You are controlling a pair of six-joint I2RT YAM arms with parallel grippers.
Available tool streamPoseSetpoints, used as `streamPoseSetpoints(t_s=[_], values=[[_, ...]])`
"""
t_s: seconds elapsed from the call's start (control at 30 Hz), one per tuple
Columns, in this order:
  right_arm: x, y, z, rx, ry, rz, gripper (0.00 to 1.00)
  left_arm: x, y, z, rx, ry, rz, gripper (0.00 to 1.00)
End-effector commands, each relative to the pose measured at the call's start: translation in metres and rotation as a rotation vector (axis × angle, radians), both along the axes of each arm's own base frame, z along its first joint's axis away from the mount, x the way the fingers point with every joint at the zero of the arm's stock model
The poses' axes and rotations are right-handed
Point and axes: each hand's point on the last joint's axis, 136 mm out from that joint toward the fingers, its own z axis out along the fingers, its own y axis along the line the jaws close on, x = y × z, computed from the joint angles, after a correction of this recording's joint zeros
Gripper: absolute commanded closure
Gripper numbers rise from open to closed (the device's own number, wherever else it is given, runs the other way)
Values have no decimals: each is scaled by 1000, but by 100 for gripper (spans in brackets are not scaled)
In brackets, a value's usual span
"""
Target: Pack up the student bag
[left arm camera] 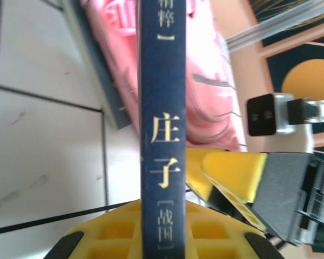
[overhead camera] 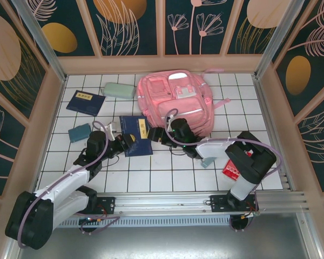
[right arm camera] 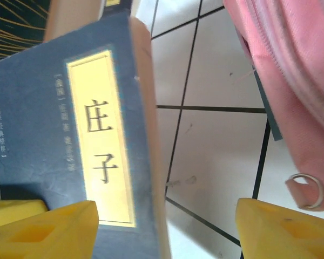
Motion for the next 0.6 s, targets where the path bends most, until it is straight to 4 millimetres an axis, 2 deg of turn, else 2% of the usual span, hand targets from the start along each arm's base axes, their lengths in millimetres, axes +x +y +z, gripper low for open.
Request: streamPoseSetpoints(t_s=[0.0,0.27,0.37,0.43,0.5,0.57], values=[[-18,11,45,176,-94,159,30,-1,-17,44,-86,-135,-99,100],[-32,16,66,274,-135,266,29,-7,-29,57,-167,-145,-175,100],[-32,19,68,300,-127,288,32,-8,-31,60,-177,-149,-185,100],[-32,19,69,316,-125,294,37,-8,-31,60,-178,-145,-188,100],[-32,18,71,336,-123,300,48,-9,-31,59,-178,-142,-189,100],[-33,17,71,348,-119,306,53,-10,-32,59,-181,-142,-196,100]])
